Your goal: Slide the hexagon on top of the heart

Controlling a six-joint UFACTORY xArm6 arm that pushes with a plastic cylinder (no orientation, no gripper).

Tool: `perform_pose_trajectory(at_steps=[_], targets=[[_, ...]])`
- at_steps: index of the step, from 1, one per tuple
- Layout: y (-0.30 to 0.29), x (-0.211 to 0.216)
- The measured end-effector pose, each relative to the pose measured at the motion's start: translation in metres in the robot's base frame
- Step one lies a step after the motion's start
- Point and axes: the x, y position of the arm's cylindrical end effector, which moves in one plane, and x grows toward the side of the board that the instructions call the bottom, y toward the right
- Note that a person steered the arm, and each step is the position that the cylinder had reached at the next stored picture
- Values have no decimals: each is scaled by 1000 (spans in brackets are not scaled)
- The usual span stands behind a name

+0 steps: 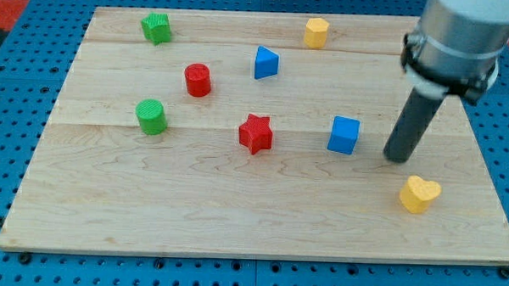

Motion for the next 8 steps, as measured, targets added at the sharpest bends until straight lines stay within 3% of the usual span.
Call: perform_pose_trajectory(at_steps=[2,3,5,8], targets=[[40,-182],[40,-233],[39,-271],[15,-271]])
